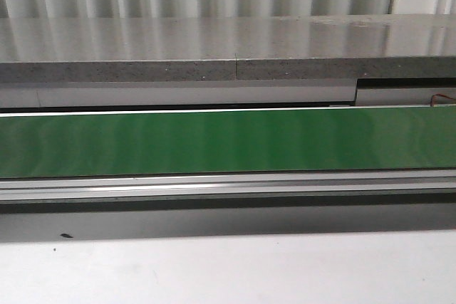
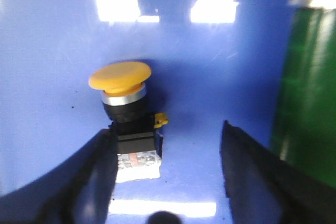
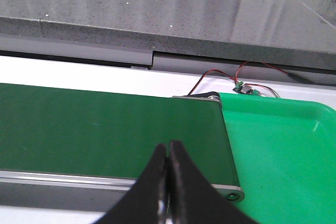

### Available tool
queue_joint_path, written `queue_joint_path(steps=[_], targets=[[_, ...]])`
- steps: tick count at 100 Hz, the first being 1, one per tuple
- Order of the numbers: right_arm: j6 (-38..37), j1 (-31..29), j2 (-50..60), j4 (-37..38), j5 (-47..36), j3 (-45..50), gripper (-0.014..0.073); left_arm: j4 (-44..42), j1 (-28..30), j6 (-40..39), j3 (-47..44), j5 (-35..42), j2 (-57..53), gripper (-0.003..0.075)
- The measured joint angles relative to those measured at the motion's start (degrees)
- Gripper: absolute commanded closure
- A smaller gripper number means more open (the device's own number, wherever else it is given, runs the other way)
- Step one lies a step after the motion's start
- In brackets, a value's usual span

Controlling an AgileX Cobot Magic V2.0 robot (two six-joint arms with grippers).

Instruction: Move button from right to left

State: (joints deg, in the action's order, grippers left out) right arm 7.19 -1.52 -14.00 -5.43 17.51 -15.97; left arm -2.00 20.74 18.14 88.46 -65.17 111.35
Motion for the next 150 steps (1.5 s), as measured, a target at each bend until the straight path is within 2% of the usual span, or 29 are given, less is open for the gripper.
queue_joint_path(steps=[10,19,56,89,113,136,150], targets=[[0.0,0.0,0.0,0.0,0.0,0.0,0.066,0.48,-3.1,-1.91,0.1,1.59,-4.31,0.0652],[0.0,0.0,0.0,0.0,0.0,0.0,0.066,0.74,-6.12,-4.12,0.1,3.36,-8.38,0.0743],[0.0,0.0,0.0,0.0,0.0,0.0,0.066,6.82,-18.44,-6.97,-6.03,10.86,-23.71,0.0741],[0.0,0.0,0.0,0.0,0.0,0.0,0.066,9.44,-26.77,-6.97,-20.24,18.62,-40.57,0.0741],[0.0,0.0,0.0,0.0,0.0,0.0,0.066,13.1,-28.24,-6.97,-32.79,28.31,-54.61,0.0741],[0.0,0.0,0.0,0.0,0.0,0.0,0.066,12.79,-28.24,-6.97,-46.26,39.35,-67.65,0.0741],[0.0,0.0,0.0,0.0,0.0,0.0,0.066,12.79,-28.24,-6.97,-54.26,43.55,-74.68,0.0741]])
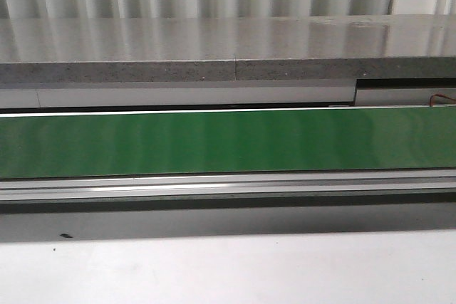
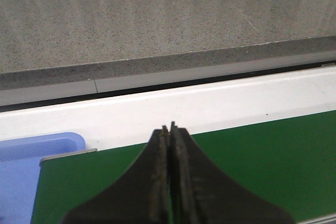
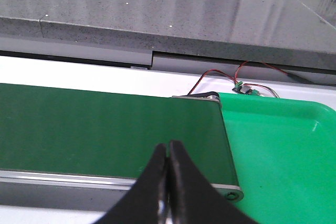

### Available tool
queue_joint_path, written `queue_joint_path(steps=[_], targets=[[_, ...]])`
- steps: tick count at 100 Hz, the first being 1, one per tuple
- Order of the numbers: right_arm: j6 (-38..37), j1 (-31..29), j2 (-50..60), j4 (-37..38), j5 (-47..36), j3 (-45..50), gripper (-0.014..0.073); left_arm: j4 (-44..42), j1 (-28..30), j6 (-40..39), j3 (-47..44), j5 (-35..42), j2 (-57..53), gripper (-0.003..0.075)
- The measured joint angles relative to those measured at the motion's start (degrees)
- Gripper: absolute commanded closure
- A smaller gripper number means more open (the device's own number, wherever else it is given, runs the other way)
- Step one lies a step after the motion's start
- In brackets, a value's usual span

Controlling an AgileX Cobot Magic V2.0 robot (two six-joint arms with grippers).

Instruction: Move button from right to left

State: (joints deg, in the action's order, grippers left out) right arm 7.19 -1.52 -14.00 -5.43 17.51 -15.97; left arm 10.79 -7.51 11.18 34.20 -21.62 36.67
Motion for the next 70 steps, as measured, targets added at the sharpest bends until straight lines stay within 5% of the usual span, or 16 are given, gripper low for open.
queue_joint_path(steps=[70], targets=[[0.0,0.0,0.0,0.0,0.0,0.0,0.066,-1.77,0.0,-0.85,-24.84,9.64,-24.06,0.0741]])
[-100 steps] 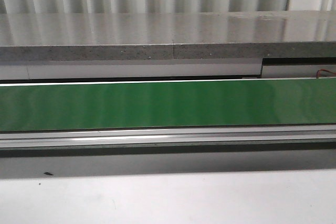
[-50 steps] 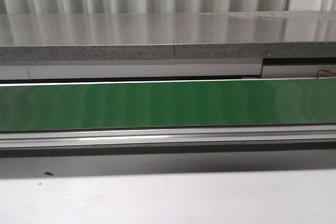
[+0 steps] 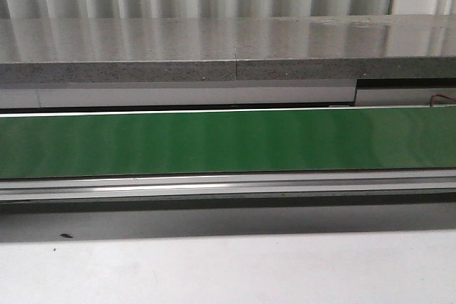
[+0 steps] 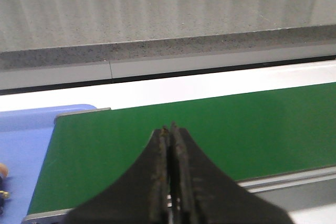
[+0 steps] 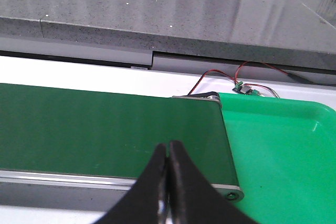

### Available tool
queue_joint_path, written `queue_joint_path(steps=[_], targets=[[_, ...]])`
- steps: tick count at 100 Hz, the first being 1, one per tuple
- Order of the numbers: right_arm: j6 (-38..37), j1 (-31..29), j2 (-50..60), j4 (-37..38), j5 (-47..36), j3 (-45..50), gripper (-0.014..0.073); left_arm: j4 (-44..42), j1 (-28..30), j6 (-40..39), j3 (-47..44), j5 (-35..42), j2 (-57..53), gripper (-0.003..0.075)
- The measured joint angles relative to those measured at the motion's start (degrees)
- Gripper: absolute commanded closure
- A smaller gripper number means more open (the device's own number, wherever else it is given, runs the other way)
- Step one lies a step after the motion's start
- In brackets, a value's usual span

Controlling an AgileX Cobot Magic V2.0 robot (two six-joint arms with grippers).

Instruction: Move button from right to left

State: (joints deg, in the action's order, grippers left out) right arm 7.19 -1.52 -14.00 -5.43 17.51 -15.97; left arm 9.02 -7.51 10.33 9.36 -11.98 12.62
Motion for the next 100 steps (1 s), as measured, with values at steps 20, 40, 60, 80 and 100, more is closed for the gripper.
queue_joint_path(steps=[20,40,60,80,100], targets=[[0.0,0.0,0.0,0.0,0.0,0.0,0.066,-5.9,0.23,-4.57,-4.83,1.48,-6.14,0.0741],[0.0,0.0,0.0,0.0,0.0,0.0,0.066,-7.05,0.31,-5.07,-9.6,1.25,-12.66,0.0741],[0.0,0.0,0.0,0.0,-0.14,0.0,0.066,-7.18,0.31,-5.15,-9.6,3.42,-12.78,0.0741],[0.0,0.0,0.0,0.0,-0.14,0.0,0.066,-7.2,0.31,-5.15,-9.6,3.42,-12.78,0.0741],[0.0,0.0,0.0,0.0,-0.14,0.09,0.066,-7.3,0.31,-5.15,-9.6,3.42,-12.78,0.0741]])
